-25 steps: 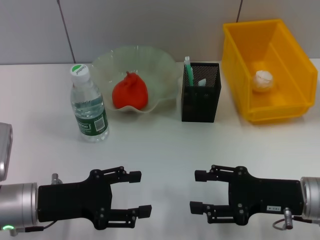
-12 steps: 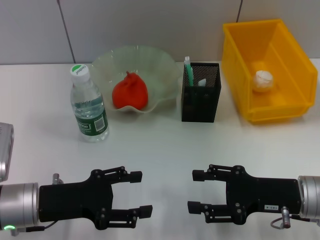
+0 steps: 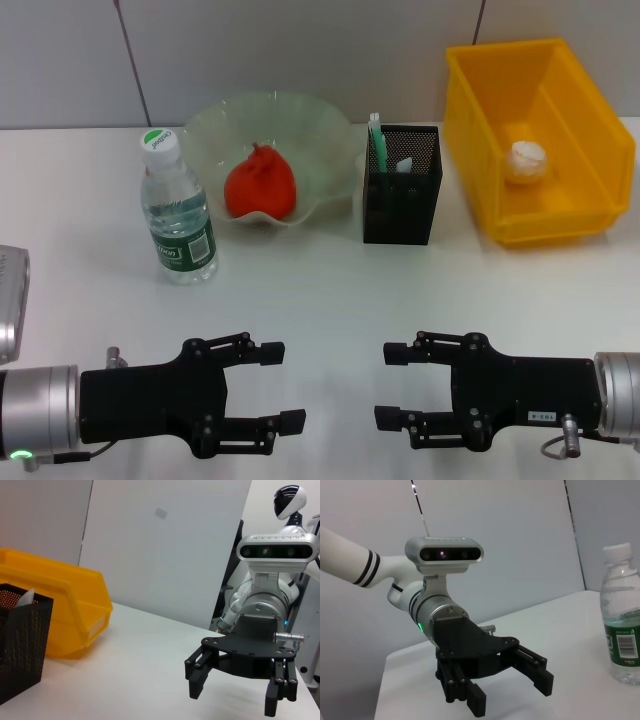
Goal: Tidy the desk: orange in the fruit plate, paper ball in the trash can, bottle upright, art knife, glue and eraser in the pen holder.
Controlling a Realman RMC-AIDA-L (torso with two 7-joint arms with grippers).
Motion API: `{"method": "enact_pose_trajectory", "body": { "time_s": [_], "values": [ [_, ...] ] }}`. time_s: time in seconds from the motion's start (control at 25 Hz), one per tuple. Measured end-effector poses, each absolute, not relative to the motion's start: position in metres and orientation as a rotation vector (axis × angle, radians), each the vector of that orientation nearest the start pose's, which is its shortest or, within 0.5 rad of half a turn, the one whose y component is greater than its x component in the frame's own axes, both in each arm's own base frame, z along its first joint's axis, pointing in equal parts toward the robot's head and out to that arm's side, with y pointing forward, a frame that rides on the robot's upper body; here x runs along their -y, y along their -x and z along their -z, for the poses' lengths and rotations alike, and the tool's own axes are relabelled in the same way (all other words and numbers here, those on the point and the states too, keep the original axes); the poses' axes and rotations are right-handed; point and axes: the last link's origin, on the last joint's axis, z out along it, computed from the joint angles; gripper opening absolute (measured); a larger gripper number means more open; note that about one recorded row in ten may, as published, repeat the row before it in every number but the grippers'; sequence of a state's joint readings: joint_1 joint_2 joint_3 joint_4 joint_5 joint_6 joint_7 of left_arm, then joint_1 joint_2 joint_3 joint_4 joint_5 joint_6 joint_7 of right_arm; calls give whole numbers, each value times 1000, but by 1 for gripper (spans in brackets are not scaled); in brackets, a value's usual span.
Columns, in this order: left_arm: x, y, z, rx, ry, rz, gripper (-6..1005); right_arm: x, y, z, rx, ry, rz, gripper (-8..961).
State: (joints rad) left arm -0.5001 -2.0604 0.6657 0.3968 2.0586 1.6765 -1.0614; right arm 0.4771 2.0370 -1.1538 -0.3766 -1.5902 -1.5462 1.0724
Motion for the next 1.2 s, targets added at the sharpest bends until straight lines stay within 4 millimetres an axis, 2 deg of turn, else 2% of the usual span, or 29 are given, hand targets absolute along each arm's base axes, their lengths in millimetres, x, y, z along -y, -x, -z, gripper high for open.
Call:
{"method": "enact_pose_trajectory", "body": {
  "time_s": [1.2],
  "values": [
    [-272, 279, 37, 498, 2882, 851, 836, -281, -260, 55, -465, 2889, -871, 758]
  ]
}}
